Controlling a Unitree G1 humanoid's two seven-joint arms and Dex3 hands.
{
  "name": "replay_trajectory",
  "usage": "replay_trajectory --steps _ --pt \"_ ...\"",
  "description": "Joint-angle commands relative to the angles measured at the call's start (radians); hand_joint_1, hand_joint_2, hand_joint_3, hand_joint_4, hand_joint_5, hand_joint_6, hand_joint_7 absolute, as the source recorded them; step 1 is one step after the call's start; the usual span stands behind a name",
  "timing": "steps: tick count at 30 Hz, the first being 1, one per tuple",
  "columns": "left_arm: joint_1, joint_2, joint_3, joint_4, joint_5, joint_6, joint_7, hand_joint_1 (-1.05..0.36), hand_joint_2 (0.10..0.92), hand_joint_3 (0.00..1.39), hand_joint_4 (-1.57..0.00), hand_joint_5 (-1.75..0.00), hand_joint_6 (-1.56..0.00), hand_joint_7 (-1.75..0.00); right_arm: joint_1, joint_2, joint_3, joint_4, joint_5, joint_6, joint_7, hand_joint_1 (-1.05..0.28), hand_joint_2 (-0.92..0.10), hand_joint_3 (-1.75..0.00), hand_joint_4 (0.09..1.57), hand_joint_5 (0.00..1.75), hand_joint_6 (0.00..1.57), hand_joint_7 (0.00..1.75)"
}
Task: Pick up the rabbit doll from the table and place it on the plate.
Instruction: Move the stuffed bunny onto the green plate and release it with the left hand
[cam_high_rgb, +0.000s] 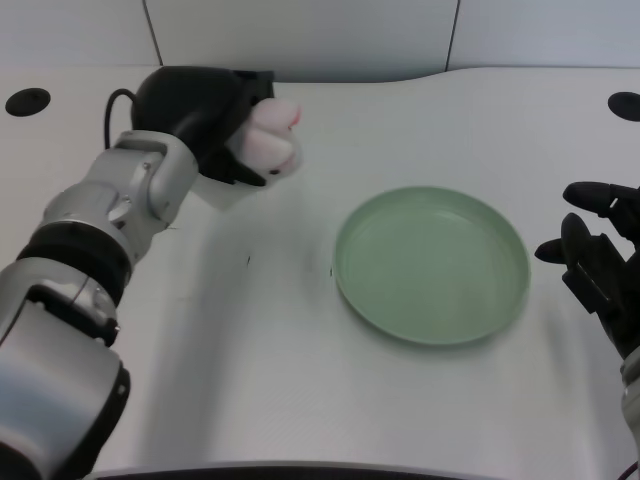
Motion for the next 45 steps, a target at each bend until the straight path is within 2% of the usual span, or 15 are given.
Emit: replay_trajectory --steps 1,5,9,12,14,20,26,29,31,32,34,37,38,40,45 --pt "-0.041 -0.081 -0.004 0.012 -0.005 -0.004 -0.023 -0.23 0.854 0.01 -0.81 -1.74 -0.74 -1.75 -0.007 0.001 0.003 0.019 0.001 -0.032 0.005 -0.28 -0.92 -0.61 0.33 1.66 0.29 1.42" --pt "-0.058 -0.163 0.002 0.029 -0.017 0.007 -0.040 -0.23 0.840 0.00 -0.88 -1.75 -0.76 -1.75 -0.001 0.005 0.009 0.002 0.000 -0.017 -0.001 -0.27 -0.92 -0.65 0.33 1.63 0.28 1.42" --pt "-0.070 -0.238 -0.009 0.044 -0.015 0.006 -0.057 -0.25 0.834 0.00 -0.89 -1.75 -0.76 -1.75 0.009 0.010 0.020 -0.011 -0.008 -0.026 -0.008 -0.28 -0.92 -0.65 0.33 1.63 0.29 1.43" --pt "-0.065 -0.270 -0.006 0.052 -0.020 -0.014 -0.059 -0.25 0.820 0.00 -0.85 -1.75 -0.73 -1.75 0.013 0.014 0.022 -0.016 -0.004 -0.031 -0.006 -0.28 -0.92 -0.66 0.33 1.66 0.29 1.44" --pt "-0.059 -0.290 -0.002 0.058 -0.024 -0.016 -0.064 -0.25 0.831 0.01 -0.87 -1.75 -0.75 -1.75 0.016 0.019 0.021 -0.024 0.003 -0.021 -0.009 -0.29 -0.92 -0.65 0.32 1.68 0.29 1.45" --pt "-0.050 -0.314 0.001 0.066 -0.026 -0.013 -0.061 -0.26 0.842 0.02 -0.90 -1.75 -0.77 -1.75 0.023 0.026 0.024 -0.050 -0.002 -0.003 -0.022 -0.28 -0.92 -0.66 0.29 1.69 0.29 1.47" --pt "-0.029 -0.316 0.007 0.071 -0.035 -0.036 -0.087 -0.28 0.860 0.03 -0.88 -1.75 -0.74 -1.75 0.035 0.025 0.028 -0.062 -0.009 0.000 -0.022 -0.27 -0.92 -0.69 0.33 1.70 0.31 1.48" --pt "-0.028 -0.314 0.005 0.072 -0.033 -0.026 -0.101 -0.28 0.852 0.02 -0.84 -1.75 -0.72 -1.75 0.039 0.023 0.030 -0.069 -0.010 0.003 -0.021 -0.27 -0.92 -0.68 0.31 1.70 0.31 1.47" --pt "-0.030 -0.313 0.004 0.073 -0.031 -0.016 -0.117 -0.35 0.803 0.02 -0.77 -1.75 -0.62 -1.74 0.041 0.022 0.031 -0.072 -0.010 0.004 -0.019 -0.28 -0.92 -0.66 0.33 1.71 0.31 1.47" --pt "-0.033 -0.311 0.007 0.075 -0.034 -0.006 -0.137 -0.36 0.797 0.01 -0.76 -1.75 -0.60 -1.75 0.042 0.025 0.033 -0.081 -0.013 0.014 -0.027 -0.28 -0.92 -0.66 0.33 1.71 0.31 1.47" --pt "-0.039 -0.309 0.011 0.078 -0.039 0.016 -0.178 -0.46 0.776 0.00 -0.65 -1.22 -0.59 -1.05 0.043 0.027 0.034 -0.088 -0.014 0.023 -0.034 -0.27 -0.92 -0.67 0.33 1.70 0.31 1.46" --pt "-0.048 -0.305 -0.007 0.080 -0.019 0.044 -0.209 -0.54 0.767 0.00 -0.59 -0.72 -0.63 -0.40 0.041 0.028 0.032 -0.095 -0.012 0.042 -0.043 -0.27 -0.92 -0.67 0.33 1.69 0.31 1.45" --pt "-0.047 -0.300 -0.020 0.079 -0.005 0.044 -0.205 -0.55 0.765 0.00 -0.60 -0.66 -0.65 -0.33 0.042 0.028 0.033 -0.095 -0.011 0.038 -0.040 -0.27 -0.92 -0.67 0.33 1.69 0.31 1.45" --pt "-0.046 -0.294 -0.040 0.080 0.014 0.051 -0.209 -0.62 0.755 0.00 -0.34 -0.41 -0.43 -0.11 0.043 0.027 0.034 -0.096 -0.011 0.035 -0.037 -0.27 -0.92 -0.66 0.34 1.68 0.30 1.45" --pt "-0.055 -0.285 -0.071 0.081 0.038 0.081 -0.249 -0.77 0.784 0.01 -0.03 -0.26 -0.19 0.00 0.041 0.029 0.030 -0.090 0.001 0.032 -0.030 -0.27 -0.92 -0.64 0.34 1.68 0.31 1.45"
